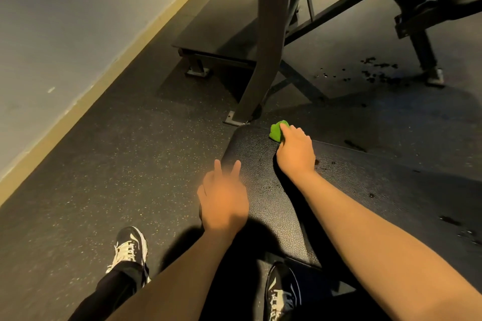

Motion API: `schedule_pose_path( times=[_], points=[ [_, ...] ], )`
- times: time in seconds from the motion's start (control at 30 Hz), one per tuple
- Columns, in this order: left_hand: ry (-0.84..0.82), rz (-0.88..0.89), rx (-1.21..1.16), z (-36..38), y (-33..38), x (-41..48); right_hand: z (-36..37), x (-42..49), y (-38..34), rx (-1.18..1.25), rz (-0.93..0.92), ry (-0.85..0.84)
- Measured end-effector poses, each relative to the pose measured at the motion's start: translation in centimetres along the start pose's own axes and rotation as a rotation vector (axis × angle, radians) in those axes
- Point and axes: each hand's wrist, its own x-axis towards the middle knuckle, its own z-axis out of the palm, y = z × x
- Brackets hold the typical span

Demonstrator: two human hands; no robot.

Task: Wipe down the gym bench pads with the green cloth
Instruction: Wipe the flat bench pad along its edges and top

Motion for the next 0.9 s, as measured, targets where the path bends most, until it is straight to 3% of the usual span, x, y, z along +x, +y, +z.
schedule_pose_path(
  times=[0.07,0.27,0.37,0.5,0.67,0.73,0.9],
  points=[
    [0.000,0.028,0.013,-0.1,-0.1,0.0,0.4,-0.4,-1.4,0.032,-0.039,-0.007],
    [0.021,0.031,-0.003,-0.1,-0.1,0.1,1.4,-3.0,-3.4,0.160,-0.388,-0.202],
    [-0.007,0.046,0.032,-0.1,-0.2,0.1,0.3,-2.7,-1.2,0.156,-0.354,-0.176],
    [-0.037,0.088,0.073,-0.3,-0.1,0.1,-1.1,-1.9,2.8,0.065,-0.121,-0.029],
    [-0.065,0.121,0.070,-0.4,-0.1,0.1,-0.4,-2.4,1.5,-0.014,0.058,-0.003],
    [-0.064,0.123,0.063,-0.4,-0.1,0.1,-0.1,-3.1,-0.4,0.017,0.027,-0.006],
    [-0.082,0.123,0.052,-0.6,-0.2,0.1,1.1,-5.5,-3.3,0.103,-0.251,-0.091]
  ],
)
